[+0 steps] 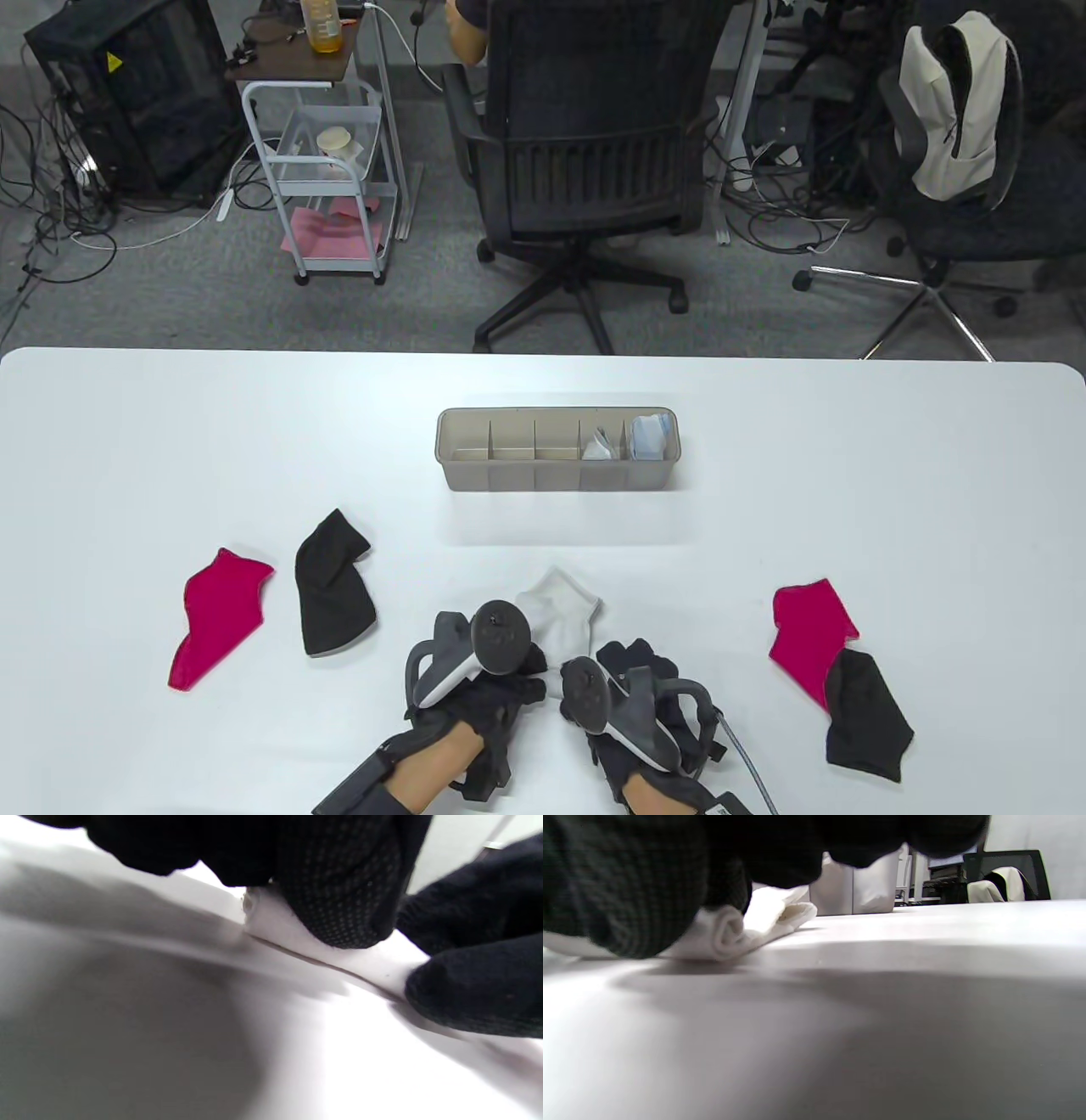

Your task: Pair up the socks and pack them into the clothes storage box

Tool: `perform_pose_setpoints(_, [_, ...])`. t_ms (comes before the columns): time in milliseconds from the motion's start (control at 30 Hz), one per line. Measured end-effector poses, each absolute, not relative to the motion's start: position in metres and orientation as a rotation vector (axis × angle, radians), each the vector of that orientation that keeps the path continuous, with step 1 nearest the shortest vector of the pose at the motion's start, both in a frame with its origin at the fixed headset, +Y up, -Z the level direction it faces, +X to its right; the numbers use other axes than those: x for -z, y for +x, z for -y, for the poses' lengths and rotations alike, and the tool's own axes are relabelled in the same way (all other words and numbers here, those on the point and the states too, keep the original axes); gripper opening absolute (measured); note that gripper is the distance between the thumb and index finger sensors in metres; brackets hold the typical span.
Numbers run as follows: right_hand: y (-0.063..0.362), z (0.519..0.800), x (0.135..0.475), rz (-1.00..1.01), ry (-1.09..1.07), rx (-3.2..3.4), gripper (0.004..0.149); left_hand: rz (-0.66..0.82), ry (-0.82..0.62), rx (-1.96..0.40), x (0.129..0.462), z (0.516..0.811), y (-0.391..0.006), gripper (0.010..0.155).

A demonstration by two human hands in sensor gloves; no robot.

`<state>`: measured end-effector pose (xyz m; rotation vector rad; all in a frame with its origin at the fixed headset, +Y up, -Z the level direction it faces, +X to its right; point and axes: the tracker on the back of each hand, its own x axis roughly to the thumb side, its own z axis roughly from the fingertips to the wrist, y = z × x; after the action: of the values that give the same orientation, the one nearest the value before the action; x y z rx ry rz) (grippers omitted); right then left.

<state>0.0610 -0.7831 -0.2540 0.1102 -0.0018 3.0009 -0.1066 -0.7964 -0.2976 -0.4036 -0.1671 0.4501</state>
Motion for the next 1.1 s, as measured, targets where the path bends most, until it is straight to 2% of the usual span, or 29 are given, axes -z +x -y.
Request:
perform_pose_setpoints(133, [0.067, 0.785, 0.263, -0.243, 0.022, -2.873, 0.040, 0.086, -0.509, -0.489, 0.300, 0.797, -0.109, 0.042])
perform_pose_setpoints(233, [0.073, 0.791, 0.264, -0.415, -0.071, -2.683, 0.037, 0.062, -0.472, -0.433, 0.297, 0.797, -0.108, 0.036])
perform_pose_setpoints(467, [0.063, 0.788, 0.265, -0.275, -0.114, -2.828, 0.033, 0.103, -0.267, -0.153, 0.285, 0.783, -0.086, 0.033])
perform_pose_setpoints(567, [0.062, 0.789, 0.264, -0.240, -0.103, -2.844, 0.033, 0.155, -0.199, -0.109, 0.274, 0.772, -0.079, 0.038])
perform_pose_setpoints(633, [0.062, 0.789, 0.263, -0.230, -0.103, -2.849, 0.033, 0.219, -0.200, -0.092, 0.265, 0.765, -0.074, 0.040])
perform_pose_setpoints(667, [0.062, 0.789, 0.263, -0.225, -0.103, -2.850, 0.032, 0.238, -0.215, -0.087, 0.261, 0.766, -0.072, 0.053])
perform_pose_setpoints(767, [0.061, 0.788, 0.263, -0.210, -0.109, -2.857, 0.032, 0.269, -0.205, -0.026, 0.255, 0.773, -0.067, 0.057])
perform_pose_setpoints(933, [0.065, 0.784, 0.261, -0.159, -0.084, -2.845, 0.033, 0.280, -0.193, -0.051, 0.260, 0.777, -0.068, 0.057])
perform_pose_setpoints(1000, [0.068, 0.774, 0.258, -0.036, -0.032, -2.831, 0.039, 0.271, -0.209, -0.093, 0.264, 0.778, -0.073, 0.056])
perform_pose_setpoints(1033, [0.069, 0.770, 0.256, 0.016, 0.000, -2.837, 0.038, 0.266, -0.218, -0.115, 0.266, 0.778, -0.075, 0.047])
perform_pose_setpoints(1067, [0.069, 0.766, 0.253, 0.066, 0.041, -2.847, 0.036, 0.265, -0.227, -0.134, 0.268, 0.778, -0.077, 0.056])
perform_pose_setpoints(1100, [0.069, 0.764, 0.250, 0.097, 0.069, -2.864, 0.035, 0.262, -0.236, -0.159, 0.270, 0.779, -0.079, 0.046])
